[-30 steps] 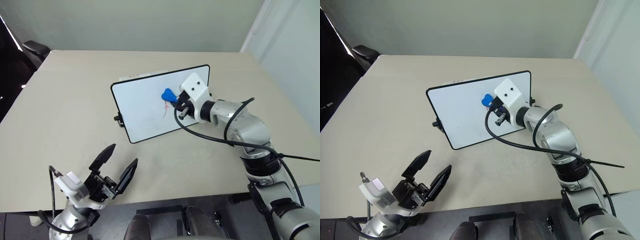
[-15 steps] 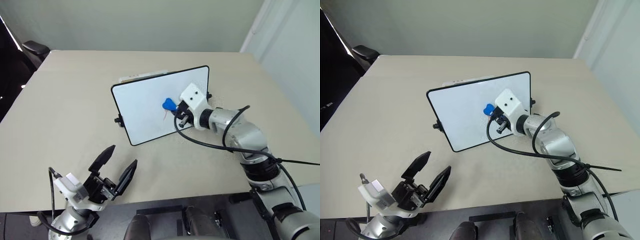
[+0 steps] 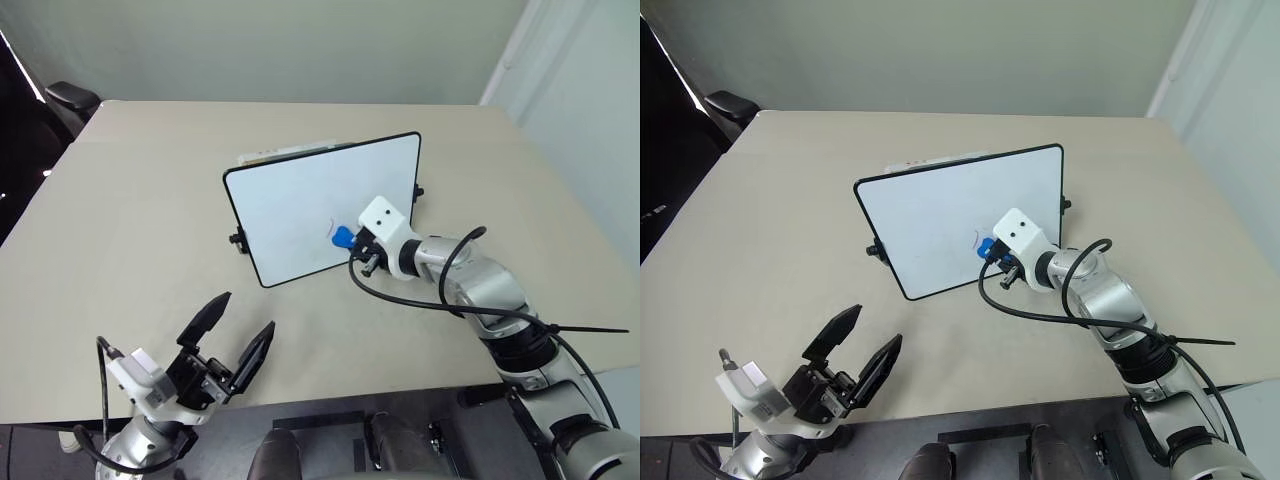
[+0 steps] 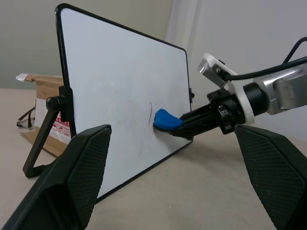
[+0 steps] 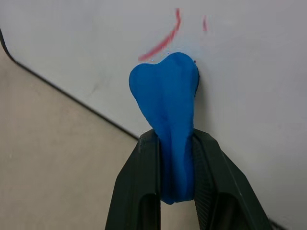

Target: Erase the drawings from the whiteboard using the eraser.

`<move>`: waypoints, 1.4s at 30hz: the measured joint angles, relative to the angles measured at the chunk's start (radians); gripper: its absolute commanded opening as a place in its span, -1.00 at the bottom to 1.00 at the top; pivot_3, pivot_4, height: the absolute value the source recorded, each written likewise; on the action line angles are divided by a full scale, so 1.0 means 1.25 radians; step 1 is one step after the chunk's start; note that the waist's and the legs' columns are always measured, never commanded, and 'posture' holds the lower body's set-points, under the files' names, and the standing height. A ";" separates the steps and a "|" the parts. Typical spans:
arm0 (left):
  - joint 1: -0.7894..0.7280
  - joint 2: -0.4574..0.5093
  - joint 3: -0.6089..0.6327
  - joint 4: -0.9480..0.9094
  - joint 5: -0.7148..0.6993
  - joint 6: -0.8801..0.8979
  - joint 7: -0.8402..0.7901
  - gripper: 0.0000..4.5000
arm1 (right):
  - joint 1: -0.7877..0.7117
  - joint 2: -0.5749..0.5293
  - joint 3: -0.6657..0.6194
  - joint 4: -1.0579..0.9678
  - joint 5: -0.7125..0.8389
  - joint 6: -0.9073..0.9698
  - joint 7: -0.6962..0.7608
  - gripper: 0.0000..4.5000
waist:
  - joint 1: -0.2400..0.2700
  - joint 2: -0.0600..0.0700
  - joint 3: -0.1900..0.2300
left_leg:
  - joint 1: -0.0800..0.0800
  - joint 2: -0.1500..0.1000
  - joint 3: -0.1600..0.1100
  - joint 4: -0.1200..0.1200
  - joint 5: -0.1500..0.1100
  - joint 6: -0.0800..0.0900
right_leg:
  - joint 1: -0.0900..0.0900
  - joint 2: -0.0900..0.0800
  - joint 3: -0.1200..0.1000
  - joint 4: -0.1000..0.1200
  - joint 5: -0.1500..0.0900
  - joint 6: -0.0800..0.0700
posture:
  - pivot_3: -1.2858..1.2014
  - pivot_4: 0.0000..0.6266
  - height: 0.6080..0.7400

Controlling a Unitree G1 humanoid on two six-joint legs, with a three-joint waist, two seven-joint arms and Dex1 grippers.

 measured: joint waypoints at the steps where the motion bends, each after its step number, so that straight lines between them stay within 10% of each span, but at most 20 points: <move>1: 0.000 0.000 0.000 -0.001 0.000 0.000 0.000 1.00 | 0.000 -0.001 0.000 0.000 0.000 0.001 0.001 -0.78 | 0.000 0.000 0.000 | 0.000 0.000 0.000 0.000 0.000 0.000 | 0.000 0.000 0.000 0.000 0.000 0.000 | 0.03 -0.52 1.00; 42: -0.007 -0.001 -0.011 -0.007 0.002 0.001 0.004 1.00 | 0.018 0.005 -0.011 0.039 -0.005 -0.047 0.003 -0.78 | -0.001 0.000 0.000 | -0.001 0.000 0.000 0.001 0.001 -0.001 | -0.001 0.000 0.000 0.000 0.001 0.001 | 0.03 -0.52 1.00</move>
